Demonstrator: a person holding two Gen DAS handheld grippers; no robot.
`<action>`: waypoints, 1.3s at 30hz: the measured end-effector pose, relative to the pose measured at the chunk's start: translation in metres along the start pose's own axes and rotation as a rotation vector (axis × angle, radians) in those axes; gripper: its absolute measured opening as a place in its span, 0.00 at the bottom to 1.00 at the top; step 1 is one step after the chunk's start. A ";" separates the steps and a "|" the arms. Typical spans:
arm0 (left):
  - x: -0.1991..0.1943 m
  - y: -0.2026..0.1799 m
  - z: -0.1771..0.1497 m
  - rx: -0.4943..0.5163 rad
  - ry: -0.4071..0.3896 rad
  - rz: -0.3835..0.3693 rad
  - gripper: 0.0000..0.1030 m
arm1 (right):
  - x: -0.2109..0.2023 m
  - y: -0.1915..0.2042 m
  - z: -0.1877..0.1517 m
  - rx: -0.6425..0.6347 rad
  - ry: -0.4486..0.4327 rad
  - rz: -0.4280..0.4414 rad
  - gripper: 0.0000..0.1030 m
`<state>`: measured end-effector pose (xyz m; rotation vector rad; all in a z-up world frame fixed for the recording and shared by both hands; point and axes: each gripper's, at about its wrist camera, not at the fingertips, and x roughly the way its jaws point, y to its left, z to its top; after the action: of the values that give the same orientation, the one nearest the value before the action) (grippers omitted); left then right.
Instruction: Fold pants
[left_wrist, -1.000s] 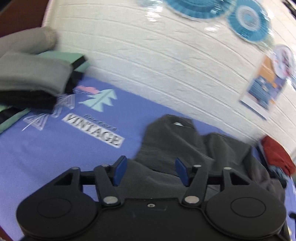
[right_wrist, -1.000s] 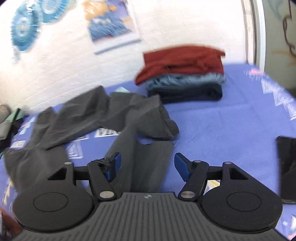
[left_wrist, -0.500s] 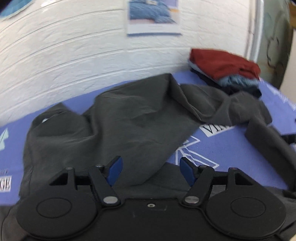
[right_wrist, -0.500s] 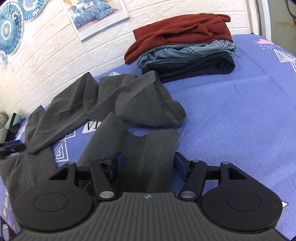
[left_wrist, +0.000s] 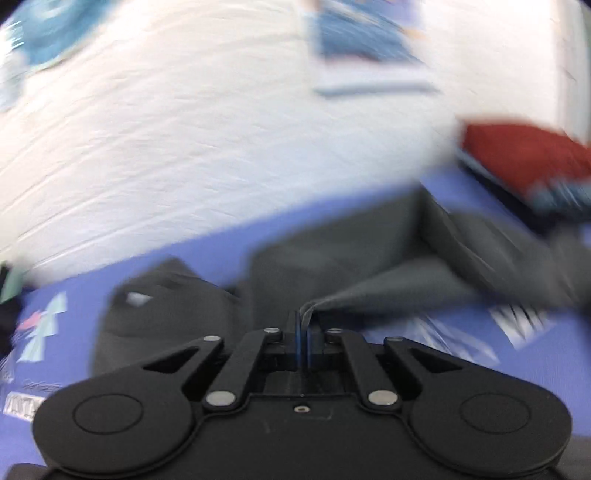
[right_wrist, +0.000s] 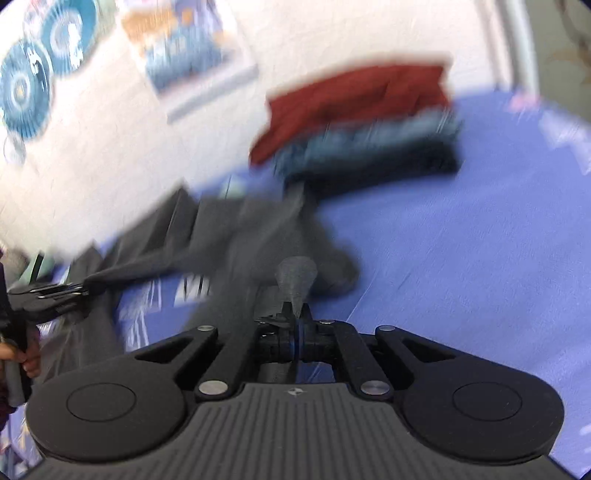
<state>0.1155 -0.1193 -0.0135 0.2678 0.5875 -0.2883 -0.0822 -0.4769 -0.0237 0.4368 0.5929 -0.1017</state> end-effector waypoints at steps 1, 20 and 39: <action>0.002 0.012 0.006 -0.038 -0.003 0.022 1.00 | -0.015 -0.005 0.005 0.010 -0.049 -0.021 0.02; -0.070 0.094 -0.026 -0.353 -0.019 0.011 1.00 | -0.109 -0.091 -0.030 0.235 -0.165 -0.326 0.81; -0.123 0.199 -0.174 -0.930 0.092 0.062 1.00 | -0.026 -0.098 -0.009 0.140 -0.036 -0.248 0.81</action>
<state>-0.0014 0.1451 -0.0488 -0.6003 0.7432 0.0763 -0.1294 -0.5623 -0.0515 0.4943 0.6046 -0.3889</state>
